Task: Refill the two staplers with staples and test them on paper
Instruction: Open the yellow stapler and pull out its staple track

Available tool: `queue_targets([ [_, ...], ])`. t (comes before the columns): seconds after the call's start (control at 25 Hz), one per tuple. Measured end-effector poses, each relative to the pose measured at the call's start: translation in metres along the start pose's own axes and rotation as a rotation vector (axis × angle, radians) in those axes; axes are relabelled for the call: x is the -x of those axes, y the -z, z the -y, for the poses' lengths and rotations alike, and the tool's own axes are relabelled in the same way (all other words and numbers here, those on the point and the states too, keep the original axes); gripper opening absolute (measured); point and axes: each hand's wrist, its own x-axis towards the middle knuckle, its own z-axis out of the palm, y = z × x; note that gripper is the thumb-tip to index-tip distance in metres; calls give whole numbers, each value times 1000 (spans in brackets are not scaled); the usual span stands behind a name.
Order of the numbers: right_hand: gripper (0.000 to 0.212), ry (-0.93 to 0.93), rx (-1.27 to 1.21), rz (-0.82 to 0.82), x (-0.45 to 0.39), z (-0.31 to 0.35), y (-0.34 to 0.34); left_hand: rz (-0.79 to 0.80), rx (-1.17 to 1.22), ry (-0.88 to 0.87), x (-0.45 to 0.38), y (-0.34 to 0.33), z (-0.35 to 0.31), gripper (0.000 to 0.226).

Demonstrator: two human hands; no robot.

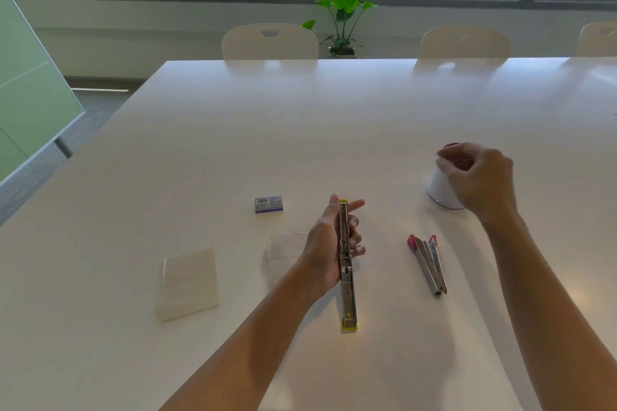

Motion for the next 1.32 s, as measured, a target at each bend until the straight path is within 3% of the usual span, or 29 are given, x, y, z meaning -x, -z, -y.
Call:
queue_targets([
  [0.16,4,-20,-167,393,39,32,-27,27,53,25,0,-2,3,72],
  [0.28,16,-26,-187,537,64,49,-44,52,28,18,1,-3,5,80],
  [0.4,26,5,-72,530,78,58,-52,83,-69,-18,4,-2,7,84],
  [0.6,18,-24,56,459,85,64,-51,95,-171,-41,10,-7,14,82],
  [0.8,17,-102,8,499,78,60,-41,60,-299,-71,12,-9,17,69],
  [1.0,9,-166,56,509,77,53,-46,-151,-641,-184,8,8,-5,57],
  [1.2,10,-183,148,544,76,51,-61,-384,-782,-431,-4,47,-54,23],
  [1.32,11,-159,210,579,75,49,-67,-525,-933,-394,-12,84,-78,21],
])
